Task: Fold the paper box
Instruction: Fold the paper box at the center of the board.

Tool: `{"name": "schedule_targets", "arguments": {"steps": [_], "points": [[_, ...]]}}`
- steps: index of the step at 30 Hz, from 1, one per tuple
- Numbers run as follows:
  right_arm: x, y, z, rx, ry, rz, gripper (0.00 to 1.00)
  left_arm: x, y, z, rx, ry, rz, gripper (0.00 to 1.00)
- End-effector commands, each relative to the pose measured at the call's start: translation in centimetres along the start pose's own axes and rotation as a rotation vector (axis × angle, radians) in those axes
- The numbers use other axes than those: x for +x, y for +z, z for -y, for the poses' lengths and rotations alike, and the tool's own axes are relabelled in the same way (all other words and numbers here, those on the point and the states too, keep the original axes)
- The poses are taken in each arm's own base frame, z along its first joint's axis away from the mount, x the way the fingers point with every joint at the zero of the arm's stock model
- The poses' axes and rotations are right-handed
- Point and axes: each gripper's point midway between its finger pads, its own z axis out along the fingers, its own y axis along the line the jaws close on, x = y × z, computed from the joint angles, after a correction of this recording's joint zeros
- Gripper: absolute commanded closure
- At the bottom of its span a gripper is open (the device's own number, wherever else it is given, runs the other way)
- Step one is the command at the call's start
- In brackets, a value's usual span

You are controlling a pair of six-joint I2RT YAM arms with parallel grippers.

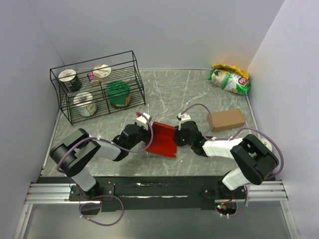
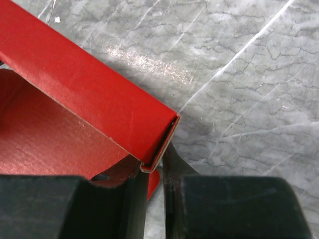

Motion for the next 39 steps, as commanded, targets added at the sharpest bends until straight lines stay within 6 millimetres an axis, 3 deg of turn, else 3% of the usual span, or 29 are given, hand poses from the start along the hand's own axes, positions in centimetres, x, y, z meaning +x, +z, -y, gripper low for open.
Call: {"name": "schedule_targets", "arguments": {"steps": [1, 4, 12, 27, 39], "points": [[-0.8, -0.3, -3.9, -0.137, -0.044, 0.021, 0.82, -3.0, 1.2, 2.7, 0.056, -0.014, 0.088, 0.9], [-0.7, -0.4, -4.3, -0.133, -0.047, 0.012, 0.83, -2.8, 1.6, 1.5, -0.028, -0.032, 0.086, 0.88], [-0.7, -1.2, -3.4, -0.023, 0.01, -0.001, 0.85, -2.4, 1.2, -2.3, -0.301, -0.073, 0.118, 0.99], [-1.0, -1.5, -2.4, 0.076, 0.078, -0.004, 0.87, -1.5, 0.5, -4.6, -0.505, 0.01, 0.115, 0.99], [-1.4, -1.4, -2.5, 0.08, 0.093, 0.003, 0.87, -1.5, 0.5, -5.7, -0.592, -0.027, 0.154, 0.99]]}}
